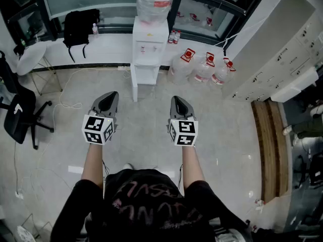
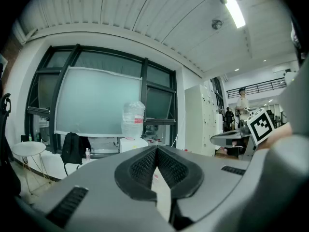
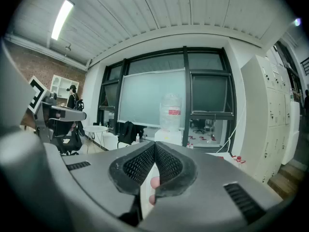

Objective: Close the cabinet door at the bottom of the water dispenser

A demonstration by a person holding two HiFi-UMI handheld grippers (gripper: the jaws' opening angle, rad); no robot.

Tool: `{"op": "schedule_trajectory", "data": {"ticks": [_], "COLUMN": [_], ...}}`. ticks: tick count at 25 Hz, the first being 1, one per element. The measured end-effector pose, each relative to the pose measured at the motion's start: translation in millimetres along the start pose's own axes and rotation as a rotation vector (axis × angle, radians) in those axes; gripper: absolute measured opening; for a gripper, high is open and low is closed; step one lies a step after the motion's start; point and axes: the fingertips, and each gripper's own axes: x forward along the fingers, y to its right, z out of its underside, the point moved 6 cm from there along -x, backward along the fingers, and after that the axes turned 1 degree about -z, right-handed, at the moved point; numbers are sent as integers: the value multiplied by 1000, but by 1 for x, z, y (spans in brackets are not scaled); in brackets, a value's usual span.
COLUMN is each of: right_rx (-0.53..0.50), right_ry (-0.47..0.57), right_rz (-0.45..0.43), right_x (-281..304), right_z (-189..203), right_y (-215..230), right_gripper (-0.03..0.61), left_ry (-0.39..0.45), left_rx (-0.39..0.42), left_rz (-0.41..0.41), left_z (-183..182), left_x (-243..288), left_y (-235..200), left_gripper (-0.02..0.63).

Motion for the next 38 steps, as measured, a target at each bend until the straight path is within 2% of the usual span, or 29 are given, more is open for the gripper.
{"op": "schedule_trajectory", "data": {"ticks": [15,22,27,33,38], "right_rx": [-4,15,24,31,38], "right_ry": [10,-20,-54,-66,-82], "right_rz": [12,36,48,36,13], "right_x": [10,10,22,62,113], "right_z": [-4,16,32,39,44], "right_y": [-23,-40,-49,-40,-7], "right_gripper": [12,12,13,14,14], "left_ry": [-4,-26,-73,-112,-147], "left_rx": [0,-8,-27,-50,-52], "left_rz": [35,71,85,84,79], "left_z": [6,23,46,62,68], "left_x": [-1,-11,-8,23,77], "left_y": [-20,-30,-45,-61,-69], "left_gripper": [14,14,14,14,14]}}
